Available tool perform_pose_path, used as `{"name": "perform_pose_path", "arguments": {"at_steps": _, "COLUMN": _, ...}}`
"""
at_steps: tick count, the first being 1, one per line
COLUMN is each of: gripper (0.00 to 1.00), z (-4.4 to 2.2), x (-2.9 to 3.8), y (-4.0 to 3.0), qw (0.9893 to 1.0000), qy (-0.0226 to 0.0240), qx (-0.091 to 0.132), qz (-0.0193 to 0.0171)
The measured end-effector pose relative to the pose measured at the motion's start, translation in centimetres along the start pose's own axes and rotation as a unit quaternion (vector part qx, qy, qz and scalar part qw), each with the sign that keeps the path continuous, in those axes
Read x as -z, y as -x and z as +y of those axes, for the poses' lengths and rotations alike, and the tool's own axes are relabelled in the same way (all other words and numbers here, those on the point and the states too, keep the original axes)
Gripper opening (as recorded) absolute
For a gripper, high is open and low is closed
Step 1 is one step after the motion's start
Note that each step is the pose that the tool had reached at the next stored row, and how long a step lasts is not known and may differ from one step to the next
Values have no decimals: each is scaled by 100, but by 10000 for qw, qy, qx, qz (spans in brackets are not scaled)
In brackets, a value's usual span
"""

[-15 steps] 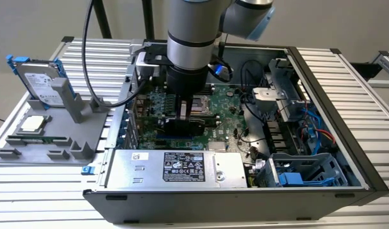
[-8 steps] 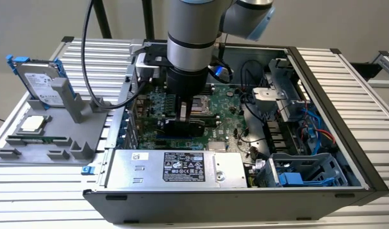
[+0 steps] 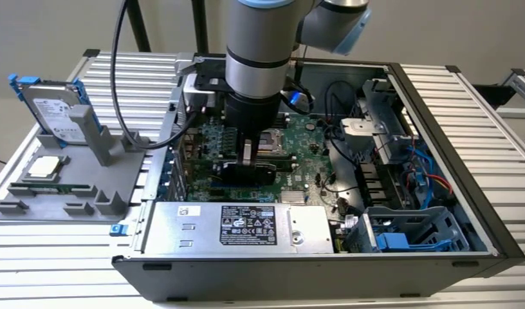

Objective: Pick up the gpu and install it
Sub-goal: 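Insert the gpu into the slot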

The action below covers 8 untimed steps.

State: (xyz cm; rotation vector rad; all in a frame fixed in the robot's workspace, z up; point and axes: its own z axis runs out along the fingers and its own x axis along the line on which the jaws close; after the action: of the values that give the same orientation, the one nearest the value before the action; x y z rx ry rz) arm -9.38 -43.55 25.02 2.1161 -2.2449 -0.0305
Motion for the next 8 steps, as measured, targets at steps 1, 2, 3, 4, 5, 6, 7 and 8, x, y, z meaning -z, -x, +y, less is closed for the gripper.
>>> {"name": "perform_pose_path", "arguments": {"at_steps": 1, "gripper": 0, "z": 0, "x": -1, "y": 0, "qw": 10000, "qy": 0, "qx": 0, "qz": -1}}
{"name": "perform_pose_path", "arguments": {"at_steps": 2, "gripper": 0, "z": 0, "x": -2, "y": -1, "qw": 10000, "qy": -1, "qx": 0, "qz": -2}}
{"name": "perform_pose_path", "arguments": {"at_steps": 3, "gripper": 0, "z": -1, "x": -3, "y": -5, "qw": 10000, "qy": -1, "qx": 0, "qz": -4}}
{"name": "perform_pose_path", "arguments": {"at_steps": 4, "gripper": 0, "z": -2, "x": -4, "y": -11, "qw": 10000, "qy": -1, "qx": 1, "qz": -6}}
{"name": "perform_pose_path", "arguments": {"at_steps": 5, "gripper": 0, "z": -2, "x": -5, "y": -20, "qw": 10000, "qy": -1, "qx": 1, "qz": -7}}
{"name": "perform_pose_path", "arguments": {"at_steps": 6, "gripper": 0, "z": -3, "x": -5, "y": -29, "qw": 10000, "qy": -1, "qx": 3, "qz": -7}}
{"name": "perform_pose_path", "arguments": {"at_steps": 7, "gripper": 0, "z": -2, "x": -4, "y": -33, "qw": 10000, "qy": 0, "qx": 4, "qz": -7}}
{"name": "perform_pose_path", "arguments": {"at_steps": 8, "gripper": 0, "z": -2, "x": -4, "y": -33, "qw": 10000, "qy": 0, "qx": 3, "qz": -6}}
